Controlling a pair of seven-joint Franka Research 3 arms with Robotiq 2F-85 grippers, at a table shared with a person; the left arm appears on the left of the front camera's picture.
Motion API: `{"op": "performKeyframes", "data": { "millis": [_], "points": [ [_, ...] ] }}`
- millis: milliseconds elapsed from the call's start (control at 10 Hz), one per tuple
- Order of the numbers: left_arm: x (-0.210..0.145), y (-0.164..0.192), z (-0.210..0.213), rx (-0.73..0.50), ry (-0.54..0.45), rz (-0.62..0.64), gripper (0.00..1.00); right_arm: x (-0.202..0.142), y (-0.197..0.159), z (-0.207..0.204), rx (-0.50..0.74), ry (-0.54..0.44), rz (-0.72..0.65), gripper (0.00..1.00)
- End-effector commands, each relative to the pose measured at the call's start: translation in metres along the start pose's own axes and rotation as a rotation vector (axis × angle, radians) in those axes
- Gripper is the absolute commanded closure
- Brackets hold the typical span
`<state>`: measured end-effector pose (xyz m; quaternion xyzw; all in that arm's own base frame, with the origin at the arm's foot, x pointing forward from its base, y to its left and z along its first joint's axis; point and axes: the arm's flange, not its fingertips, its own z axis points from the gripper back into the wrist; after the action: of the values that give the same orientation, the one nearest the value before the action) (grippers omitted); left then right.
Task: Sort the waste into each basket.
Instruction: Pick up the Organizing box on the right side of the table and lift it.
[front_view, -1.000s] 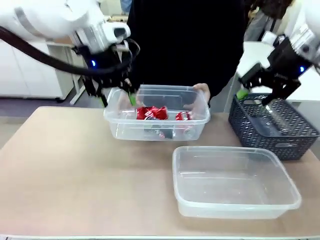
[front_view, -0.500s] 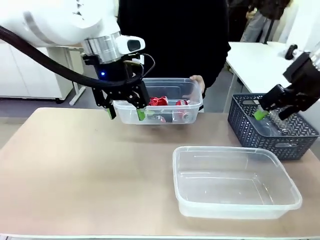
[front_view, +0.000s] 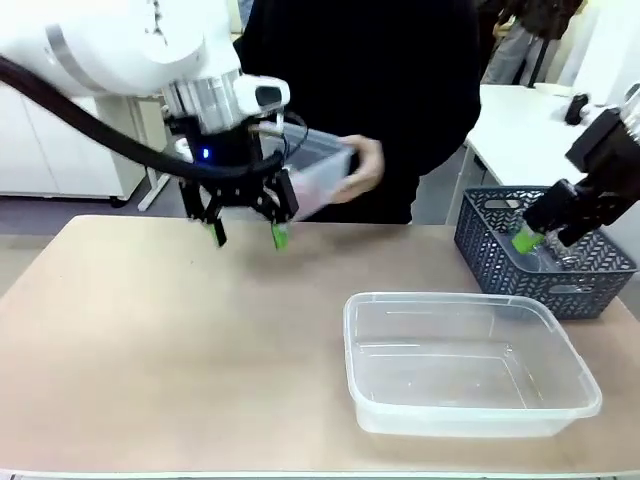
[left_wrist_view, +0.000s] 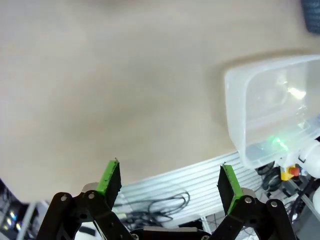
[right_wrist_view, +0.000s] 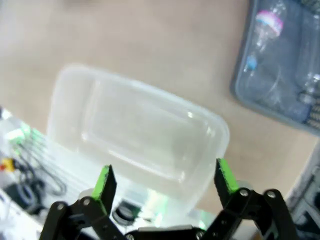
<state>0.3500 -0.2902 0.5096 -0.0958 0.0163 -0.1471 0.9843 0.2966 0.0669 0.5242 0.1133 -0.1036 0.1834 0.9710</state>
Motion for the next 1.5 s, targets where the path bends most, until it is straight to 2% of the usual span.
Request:
{"op": "performKeyframes", "data": {
  "millis": [0, 200, 300, 400, 500, 600, 700, 800, 900, 1000, 1200, 1400],
  "points": [
    [-0.059, -0.050, -0.024, 0.066, 0.066, 0.203, 0.00, -0.083, -0.017, -0.009, -0.085, 0.100, 0.073, 0.00],
    [-0.086, -0.098, -0.057, 0.055, 0.014, 0.283, 0.00, -0.110, -0.020, -0.035, -0.132, 0.192, -0.011, 0.00],
    [-0.087, -0.122, -0.079, 0.038, 0.011, 0.328, 0.00, -0.109, -0.020, -0.057, -0.152, 0.218, -0.083, 0.00],
    [-0.079, -0.140, -0.101, 0.030, 0.017, 0.371, 0.00, -0.098, -0.015, -0.085, -0.234, 0.192, -0.180, 0.00],
    [-0.059, -0.132, -0.094, 0.055, 0.029, 0.370, 0.00, -0.059, -0.018, 0.023, -0.120, 0.200, -0.016, 0.00],
    [-0.104, -0.131, -0.081, 0.054, 0.031, 0.321, 0.00, -0.059, -0.018, 0.023, -0.120, 0.200, -0.016, 0.00],
    [-0.104, -0.131, -0.081, 0.054, 0.031, 0.321, 0.00, -0.059, -0.018, 0.023, -0.120, 0.200, -0.016, 0.00],
    [-0.088, -0.138, -0.100, 0.043, 0.043, 0.350, 0.00, -0.051, -0.018, 0.015, -0.148, 0.214, -0.066, 0.00],
    [-0.087, -0.132, -0.107, 0.037, -0.010, 0.326, 0.00, -0.054, -0.014, -0.032, -0.121, 0.243, -0.098, 0.00],
    [-0.083, -0.126, -0.118, 0.014, -0.042, 0.297, 0.00, -0.067, -0.018, -0.074, -0.086, 0.312, -0.169, 0.00],
    [-0.065, -0.114, -0.134, -0.017, -0.072, 0.246, 0.00, -0.098, -0.019, -0.122, -0.076, 0.350, -0.277, 0.00],
    [-0.049, -0.106, -0.146, -0.021, -0.076, 0.220, 0.00, -0.122, -0.013, -0.171, -0.091, 0.397, -0.311, 0.00]
  ]
}}
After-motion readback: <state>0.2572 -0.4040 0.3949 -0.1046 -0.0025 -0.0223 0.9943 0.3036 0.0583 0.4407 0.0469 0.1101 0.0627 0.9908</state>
